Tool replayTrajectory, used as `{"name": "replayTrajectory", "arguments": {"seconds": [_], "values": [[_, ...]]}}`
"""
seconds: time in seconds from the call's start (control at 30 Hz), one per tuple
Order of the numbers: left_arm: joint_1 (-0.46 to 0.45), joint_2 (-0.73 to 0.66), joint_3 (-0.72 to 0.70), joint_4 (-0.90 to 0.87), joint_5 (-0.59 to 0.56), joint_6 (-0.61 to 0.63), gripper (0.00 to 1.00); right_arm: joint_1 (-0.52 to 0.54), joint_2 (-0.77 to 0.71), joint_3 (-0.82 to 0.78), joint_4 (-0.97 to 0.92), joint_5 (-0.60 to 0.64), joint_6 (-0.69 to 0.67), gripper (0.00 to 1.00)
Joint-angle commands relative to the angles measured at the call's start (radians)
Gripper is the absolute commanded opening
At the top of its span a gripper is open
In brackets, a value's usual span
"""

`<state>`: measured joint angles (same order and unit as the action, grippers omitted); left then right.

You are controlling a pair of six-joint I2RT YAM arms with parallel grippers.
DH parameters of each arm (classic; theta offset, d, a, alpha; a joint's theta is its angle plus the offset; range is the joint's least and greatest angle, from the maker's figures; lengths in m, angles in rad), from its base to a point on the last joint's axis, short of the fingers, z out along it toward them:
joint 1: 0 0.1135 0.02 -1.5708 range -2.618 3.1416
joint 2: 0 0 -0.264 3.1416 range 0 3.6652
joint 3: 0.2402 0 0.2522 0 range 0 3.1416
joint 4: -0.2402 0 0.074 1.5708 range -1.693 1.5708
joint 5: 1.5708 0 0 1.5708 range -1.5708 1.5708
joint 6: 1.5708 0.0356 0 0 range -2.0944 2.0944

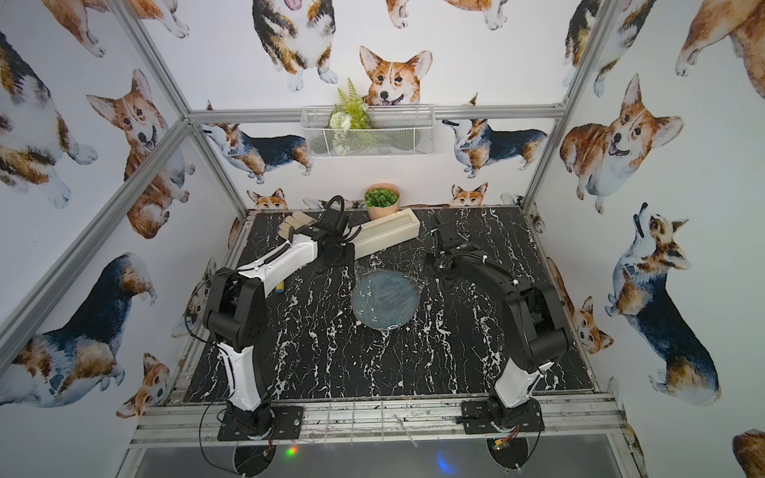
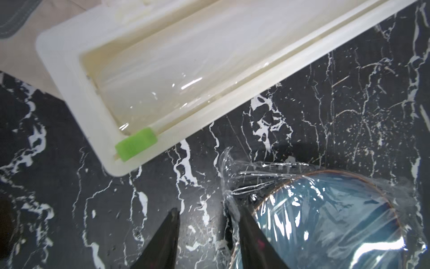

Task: Wrap the plate with plastic wrap
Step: Cover the plate with plastic wrap, then pick up the plate at the center of the board.

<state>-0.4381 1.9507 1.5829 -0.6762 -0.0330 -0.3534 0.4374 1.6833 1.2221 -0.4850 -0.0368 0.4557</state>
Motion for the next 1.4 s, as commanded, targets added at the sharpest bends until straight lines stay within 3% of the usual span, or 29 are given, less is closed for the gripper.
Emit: {"name": "replayTrajectory", "arguments": {"seconds": [0.0, 0.1, 0.27, 0.37, 0.57, 0.93, 1.17, 1.37], "values": [[0.001, -0.033, -0.022, -0.08, -0.018, 0.012, 0.46, 0.045, 0.009, 0.022, 0.021, -0.066, -0.058, 0.45], [0.001, -0.079, -0.094, -0.041, 0.089, -0.01, 0.48, 0.054, 0.09, 0.055, 0.036, -0.127, -0.066, 0.45], [0.001, -0.157, -0.274, 0.11, 0.31, -0.09, 0.5, 0.055, 0.186, 0.071, 0.028, -0.127, -0.086, 0.44], [0.001, -0.169, -0.369, 0.203, 0.355, -0.12, 0.49, 0.055, 0.2, 0.048, 0.045, -0.151, -0.08, 0.42], [-0.001, -0.129, -0.455, 0.32, 0.402, -0.167, 0.42, 0.054, 0.194, -0.065, 0.192, -0.313, 0.015, 0.29], [-0.049, -0.098, -0.521, 0.461, 0.392, -0.249, 0.35, 0.041, 0.222, -0.178, 0.415, -0.508, 0.194, 0.28], [-0.057, -0.139, -0.519, 0.431, 0.322, -0.23, 0.34, -0.038, 0.154, -0.283, 0.606, -0.594, 0.332, 0.0], [-0.03, -0.229, -0.46, 0.339, 0.184, -0.16, 0.57, -0.069, 0.048, -0.287, 0.546, -0.596, 0.268, 0.0]]}}
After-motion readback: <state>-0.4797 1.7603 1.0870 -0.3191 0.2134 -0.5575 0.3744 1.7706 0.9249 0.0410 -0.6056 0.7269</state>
